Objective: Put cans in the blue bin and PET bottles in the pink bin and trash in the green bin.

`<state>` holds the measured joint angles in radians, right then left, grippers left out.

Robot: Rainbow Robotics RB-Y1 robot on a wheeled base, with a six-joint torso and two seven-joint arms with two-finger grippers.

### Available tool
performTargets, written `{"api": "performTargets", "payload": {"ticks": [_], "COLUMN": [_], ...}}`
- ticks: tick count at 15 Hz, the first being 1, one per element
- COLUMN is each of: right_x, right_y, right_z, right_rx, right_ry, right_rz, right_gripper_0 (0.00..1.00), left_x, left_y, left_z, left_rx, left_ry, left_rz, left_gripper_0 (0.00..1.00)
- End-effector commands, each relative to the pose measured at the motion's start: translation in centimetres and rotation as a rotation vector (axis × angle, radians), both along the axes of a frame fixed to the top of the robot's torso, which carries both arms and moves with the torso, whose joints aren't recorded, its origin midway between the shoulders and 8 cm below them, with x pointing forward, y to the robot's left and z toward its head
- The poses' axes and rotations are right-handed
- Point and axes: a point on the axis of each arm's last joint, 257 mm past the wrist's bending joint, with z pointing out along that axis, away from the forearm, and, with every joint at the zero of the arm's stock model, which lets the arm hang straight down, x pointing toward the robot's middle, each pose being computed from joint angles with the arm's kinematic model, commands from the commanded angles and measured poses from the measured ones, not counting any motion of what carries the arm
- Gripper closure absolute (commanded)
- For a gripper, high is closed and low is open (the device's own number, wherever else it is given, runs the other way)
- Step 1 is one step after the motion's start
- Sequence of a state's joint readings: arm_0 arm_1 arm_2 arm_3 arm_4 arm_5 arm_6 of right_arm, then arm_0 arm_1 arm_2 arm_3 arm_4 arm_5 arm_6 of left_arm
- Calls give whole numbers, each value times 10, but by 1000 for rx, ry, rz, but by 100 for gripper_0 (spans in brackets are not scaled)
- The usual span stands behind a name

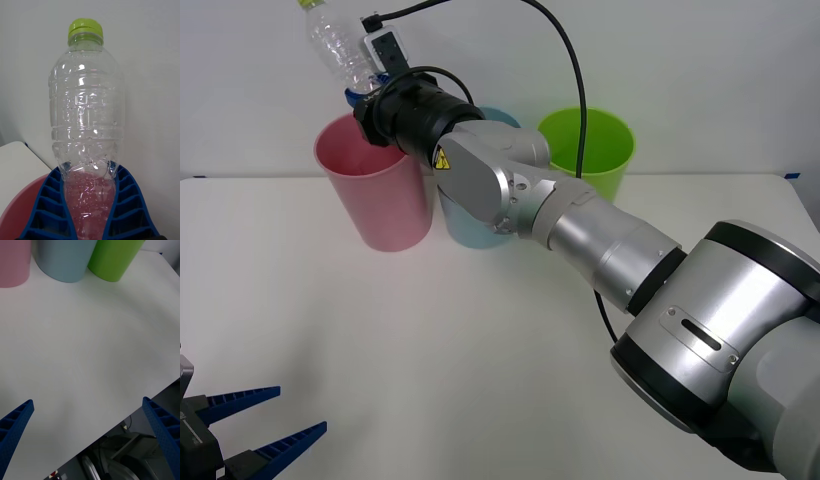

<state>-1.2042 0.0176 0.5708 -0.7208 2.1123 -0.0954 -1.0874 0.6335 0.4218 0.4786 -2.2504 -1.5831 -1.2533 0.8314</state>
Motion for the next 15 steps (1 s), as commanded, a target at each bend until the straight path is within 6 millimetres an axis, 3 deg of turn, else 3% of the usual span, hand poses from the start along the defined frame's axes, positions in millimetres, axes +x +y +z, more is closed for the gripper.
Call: {"api": "performTargets", "payload": {"ticks": [1, 8, 13, 15], "right_x": [-6, -8, -11, -5], "right_y": [6, 9, 16, 13], "right_z": [-8, -9, 18, 20], "right_rx": [-11, -17, 17, 6], "right_ry": [11, 10, -10, -13], "right_rz": [16, 24, 38, 24], "right_gripper_0": [100, 100, 100, 100], "left_x": [0, 0, 0, 0], "left_y": [0, 0, 0, 0], "left_z": [0, 0, 0, 0], "left_rx": [0, 0, 0, 0], "left_ry": [0, 0, 0, 0], "left_rz": [0, 0, 0, 0], "left_gripper_0": [0, 0, 0, 0]}}
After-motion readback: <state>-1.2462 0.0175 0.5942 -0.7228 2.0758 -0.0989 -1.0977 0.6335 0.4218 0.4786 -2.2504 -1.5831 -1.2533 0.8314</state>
